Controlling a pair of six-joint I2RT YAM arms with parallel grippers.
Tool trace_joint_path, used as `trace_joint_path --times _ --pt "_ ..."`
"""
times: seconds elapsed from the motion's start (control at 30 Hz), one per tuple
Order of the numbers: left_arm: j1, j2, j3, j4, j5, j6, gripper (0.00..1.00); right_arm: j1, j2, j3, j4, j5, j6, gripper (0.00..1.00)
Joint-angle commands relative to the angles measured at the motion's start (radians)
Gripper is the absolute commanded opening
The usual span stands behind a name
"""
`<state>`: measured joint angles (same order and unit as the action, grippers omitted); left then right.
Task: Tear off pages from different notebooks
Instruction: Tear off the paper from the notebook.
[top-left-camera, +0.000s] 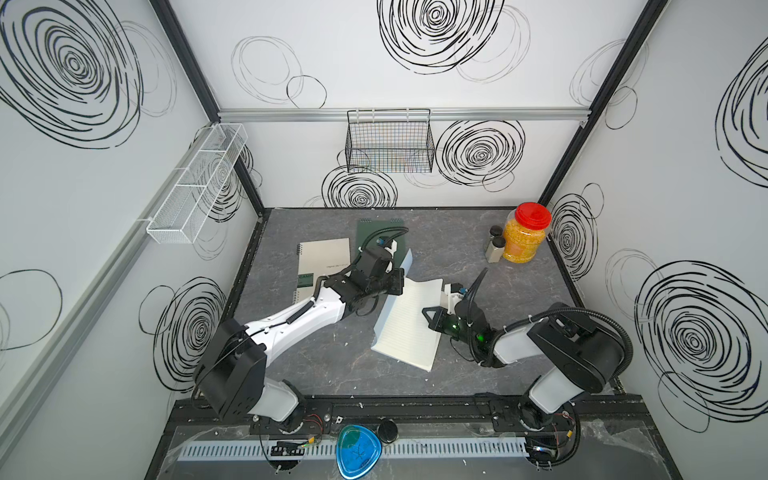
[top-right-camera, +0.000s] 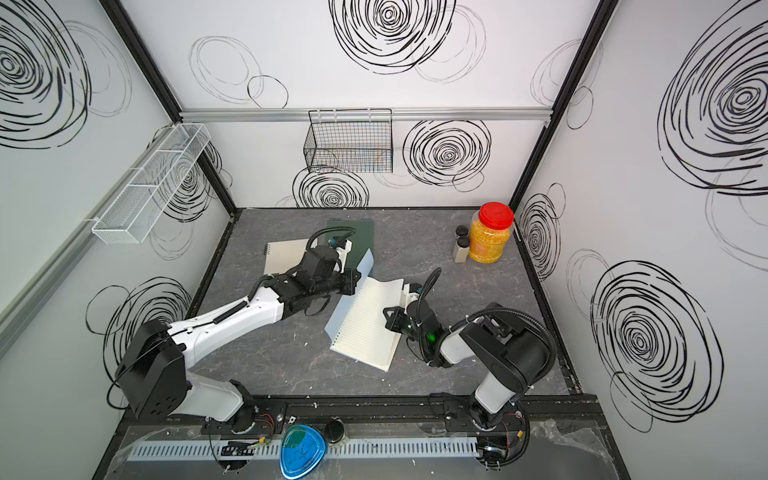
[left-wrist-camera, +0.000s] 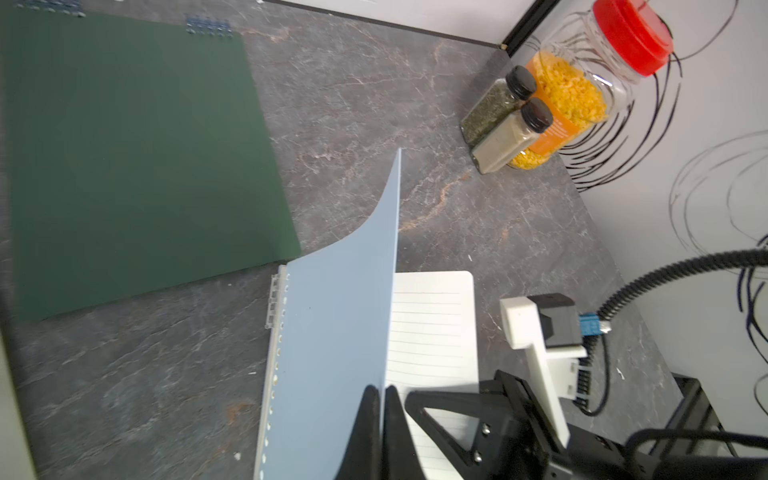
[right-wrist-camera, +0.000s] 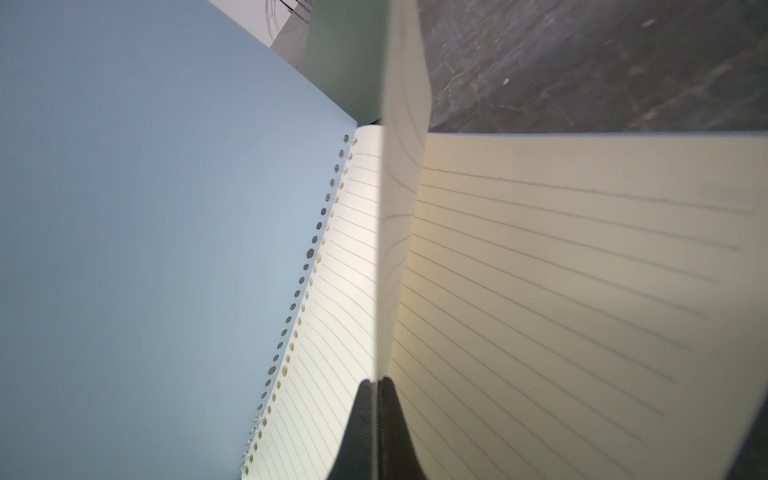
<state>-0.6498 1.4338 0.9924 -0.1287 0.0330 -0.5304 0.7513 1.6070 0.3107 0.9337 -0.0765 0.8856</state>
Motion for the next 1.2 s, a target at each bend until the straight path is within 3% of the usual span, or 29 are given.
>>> trace_joint_path --times 0.0,0.23,1.17 --pt "0.041 -0.051 -0.048 -0.051 -0.068 0.024 0.00 0.008 -0.047 0.007 -0.021 0.024 -0.058 0.00" --pt "0.146 -0.134 -0.135 -0.071 -0.068 0.032 0.00 0.005 -0.094 0.011 -0.103 0.057 -0.140 0.00" --pt "0.311 -0.243 -0.327 0.011 0.017 -0.002 0.00 -0.112 -0.110 -0.068 -0.143 0.035 -0.137 0.00"
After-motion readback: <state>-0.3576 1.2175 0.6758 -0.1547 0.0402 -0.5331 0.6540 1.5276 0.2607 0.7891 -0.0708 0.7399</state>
